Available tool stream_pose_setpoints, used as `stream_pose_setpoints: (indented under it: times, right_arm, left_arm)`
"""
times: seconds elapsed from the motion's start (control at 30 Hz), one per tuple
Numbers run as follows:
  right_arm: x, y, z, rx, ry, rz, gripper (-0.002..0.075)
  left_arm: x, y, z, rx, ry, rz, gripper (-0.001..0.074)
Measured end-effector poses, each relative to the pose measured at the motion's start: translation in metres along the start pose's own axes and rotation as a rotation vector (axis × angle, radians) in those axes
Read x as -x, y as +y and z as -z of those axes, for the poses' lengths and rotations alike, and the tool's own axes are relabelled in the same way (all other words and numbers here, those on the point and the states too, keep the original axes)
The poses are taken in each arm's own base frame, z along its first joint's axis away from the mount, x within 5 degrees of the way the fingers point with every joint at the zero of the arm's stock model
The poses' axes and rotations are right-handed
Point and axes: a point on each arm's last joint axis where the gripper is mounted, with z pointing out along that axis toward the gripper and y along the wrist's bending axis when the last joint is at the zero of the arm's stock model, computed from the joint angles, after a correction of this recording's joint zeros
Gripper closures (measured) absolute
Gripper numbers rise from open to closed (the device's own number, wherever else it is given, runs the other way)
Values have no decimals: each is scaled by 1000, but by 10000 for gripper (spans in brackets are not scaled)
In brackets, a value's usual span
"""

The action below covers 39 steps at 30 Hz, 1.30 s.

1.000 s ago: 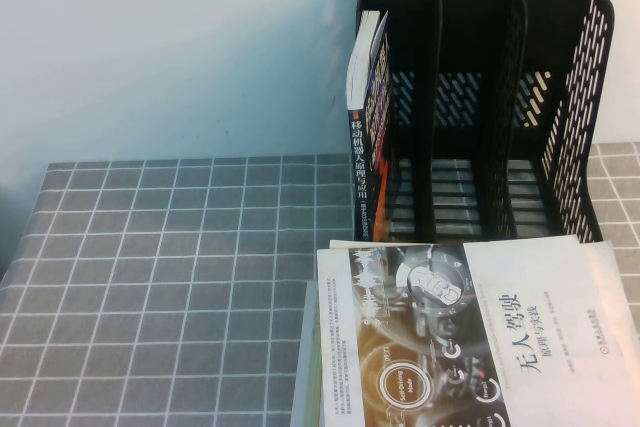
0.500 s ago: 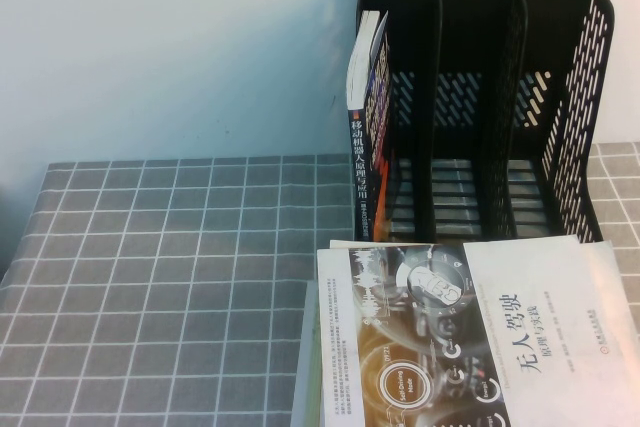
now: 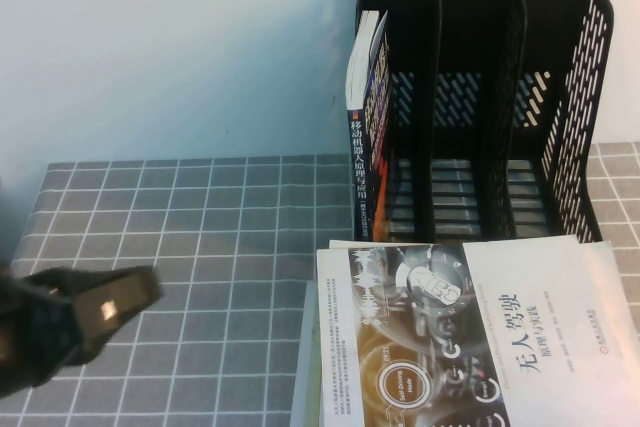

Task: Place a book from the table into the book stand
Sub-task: Push book with right arm

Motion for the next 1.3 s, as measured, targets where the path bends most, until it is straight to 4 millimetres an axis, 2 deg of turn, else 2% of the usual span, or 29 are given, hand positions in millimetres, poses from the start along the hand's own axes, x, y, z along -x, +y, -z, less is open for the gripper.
stream_pose_setpoints:
  times: [0.2, 0.33, 0.43, 0.57, 0.77, 1.1, 1.2, 1.3]
  right_arm:
    - [6, -3, -79, 264, 233, 3, 729]
    - [9, -12, -125, 335, 333, -25, 729]
    - [6, -21, -155, 344, 412, -40, 729]
    - [-2, -28, -181, 344, 485, -63, 729]
    - [-20, -32, -199, 356, 589, -61, 729]
    - [-23, -25, -196, 401, 657, -123, 729]
    - [-23, -14, -196, 423, 673, -109, 728]
    - [-23, 2, -197, 454, 687, -86, 728]
  left_arm:
    - [3, 14, -54, -164, 151, 178, 738]
    - [4, 28, -81, -189, 180, 277, 738]
    - [3, 34, -91, -205, 195, 305, 738]
    - [1, 33, -94, -252, 221, 292, 738]
    - [1, 31, -94, -279, 215, 295, 738]
    - [2, 20, -90, -396, 235, 324, 725]
    - [1, 17, -88, -438, 248, 297, 678]
    - [0, 14, -86, -472, 261, 281, 544]
